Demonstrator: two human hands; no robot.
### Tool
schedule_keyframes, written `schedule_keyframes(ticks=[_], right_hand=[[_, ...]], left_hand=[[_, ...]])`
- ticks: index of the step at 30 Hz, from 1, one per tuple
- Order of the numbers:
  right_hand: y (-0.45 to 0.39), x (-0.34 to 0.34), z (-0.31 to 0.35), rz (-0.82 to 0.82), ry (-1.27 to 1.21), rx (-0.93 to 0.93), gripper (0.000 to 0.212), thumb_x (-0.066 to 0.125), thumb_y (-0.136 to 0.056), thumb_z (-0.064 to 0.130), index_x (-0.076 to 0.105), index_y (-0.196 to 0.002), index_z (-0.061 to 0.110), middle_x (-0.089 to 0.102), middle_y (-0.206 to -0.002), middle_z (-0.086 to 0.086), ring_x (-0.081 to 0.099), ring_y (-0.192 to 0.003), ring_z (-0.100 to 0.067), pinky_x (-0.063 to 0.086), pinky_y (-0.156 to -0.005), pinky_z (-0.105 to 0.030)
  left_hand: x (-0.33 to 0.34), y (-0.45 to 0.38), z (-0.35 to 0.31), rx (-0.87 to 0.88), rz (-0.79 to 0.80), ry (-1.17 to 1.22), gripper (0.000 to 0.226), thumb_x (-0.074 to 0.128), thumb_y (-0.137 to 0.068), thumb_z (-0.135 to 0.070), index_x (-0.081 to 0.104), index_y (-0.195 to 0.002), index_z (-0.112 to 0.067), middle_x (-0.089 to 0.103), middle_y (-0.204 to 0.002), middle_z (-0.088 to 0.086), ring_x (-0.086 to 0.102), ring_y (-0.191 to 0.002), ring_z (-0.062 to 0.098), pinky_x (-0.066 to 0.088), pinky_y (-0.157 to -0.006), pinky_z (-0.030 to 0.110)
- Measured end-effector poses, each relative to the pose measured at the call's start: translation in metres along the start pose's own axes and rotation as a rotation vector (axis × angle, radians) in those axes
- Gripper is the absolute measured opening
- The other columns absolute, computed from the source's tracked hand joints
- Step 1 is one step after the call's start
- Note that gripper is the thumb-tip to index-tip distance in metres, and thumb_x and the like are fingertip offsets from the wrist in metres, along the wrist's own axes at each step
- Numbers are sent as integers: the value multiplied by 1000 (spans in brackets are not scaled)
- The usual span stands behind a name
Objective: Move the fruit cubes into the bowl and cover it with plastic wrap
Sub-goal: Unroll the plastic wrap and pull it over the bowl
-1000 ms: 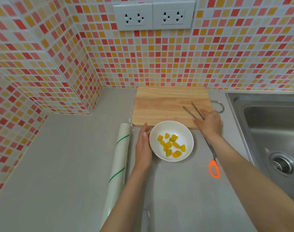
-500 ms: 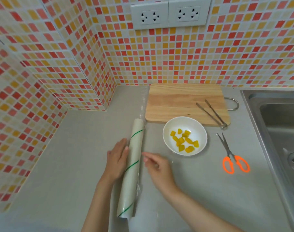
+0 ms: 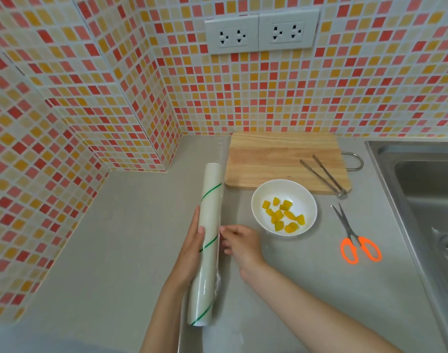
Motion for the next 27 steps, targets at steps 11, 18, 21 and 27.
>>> schedule_keyframes(ticks=[11,18,21,27], right_hand=[[5,-14,36,15,118,-199,21,56,-87,7,60,-69,17,60,-65,-3,53,-52,-7,42,-41,-12],[6,-20,48,143,-148,-101,29,40,-94,1,49,-68,11,53,-63,-5,49,-51,-18,43,-49,-27],[8,-20,53,207,-271,-69,26,41,-94,4,46,-69,11,50,-56,-9,46,-44,-20,40,-43,-24],[-1,-27,68,187,-83,-133,26,48,-94,34,56,-79,14,49,-34,-2,47,-27,-18,36,-38,-18]], left_hand=[[16,-4,-24,73,12,297,44,44,-93,-34,39,-126,-63,51,-139,-22,58,-120,8,52,-91,28],[16,-12,-27,-27,-17,489,53,48,-95,-16,35,-143,-35,72,-111,1,71,-91,19,58,-68,30],[16,-12,-29,-62,-13,506,60,56,-88,-19,35,-143,-35,73,-107,5,72,-83,21,59,-66,34],[22,-6,-39,-52,147,486,58,59,-82,-23,45,-138,-26,72,-109,11,71,-85,25,58,-68,34]])
Point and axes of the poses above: each hand's wrist, its own y-axis away from the middle knuckle, its own x-axis out of the palm, z = x × y, the point moved 3 cm from there along -y, towards the middle knuckle
